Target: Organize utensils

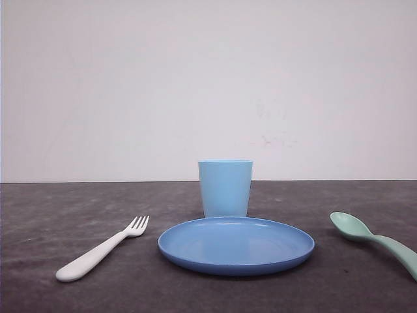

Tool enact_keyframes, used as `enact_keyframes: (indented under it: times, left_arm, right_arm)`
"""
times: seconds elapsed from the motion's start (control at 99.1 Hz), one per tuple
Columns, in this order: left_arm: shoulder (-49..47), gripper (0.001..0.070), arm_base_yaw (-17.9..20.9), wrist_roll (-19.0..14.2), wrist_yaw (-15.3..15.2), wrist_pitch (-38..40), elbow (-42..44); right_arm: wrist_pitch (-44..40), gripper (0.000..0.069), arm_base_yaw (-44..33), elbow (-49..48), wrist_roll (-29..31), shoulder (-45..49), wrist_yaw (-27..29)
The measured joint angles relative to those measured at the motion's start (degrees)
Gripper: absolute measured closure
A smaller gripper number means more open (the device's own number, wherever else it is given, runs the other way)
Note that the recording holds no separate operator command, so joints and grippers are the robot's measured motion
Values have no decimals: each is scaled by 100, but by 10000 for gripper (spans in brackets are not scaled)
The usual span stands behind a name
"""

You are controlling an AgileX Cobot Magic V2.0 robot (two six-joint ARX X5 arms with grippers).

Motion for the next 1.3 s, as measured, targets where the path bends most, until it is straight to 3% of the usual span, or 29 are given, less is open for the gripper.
enact_keyframes:
  times: [0.111,0.222,0.434,0.716,0.838,0.949,1.029,1.1,1.15,1.302]
  left_arm:
    - [133,685,0,-197,267,151,2]
    - [520,685,0,-332,306,118,199]
    - [1902,685,0,-339,476,94,1565]
    - [4044,685,-247,603,584,-1329,3823]
    - [4446,685,-413,1001,566,-1740,4144]
    - [4616,678,-575,1174,566,-1937,4151]
    - [4627,606,-693,1202,566,-1954,4151]
    - [4621,447,-802,1235,566,-1945,4151]
    - [4621,359,-866,1252,566,-1947,4151]
    - [4623,288,-1084,1204,566,-1971,4151]
  right_arm:
    - [-9,687,0,11,439,0,2]
    - [-348,687,0,315,706,181,7]
    - [-1126,687,0,1908,529,1421,52]
    - [-2855,687,114,4258,-1097,3340,57]
    - [-3086,687,275,4590,-1491,3571,55]
    - [-3191,685,404,4592,-1659,3641,57]
    - [-3200,597,474,4592,-1725,3705,57]
    - [-3202,428,516,4592,-1731,3757,55]
    - [-3204,348,533,4592,-1729,3766,57]
    - [-3202,283,599,4592,-1731,3779,57]
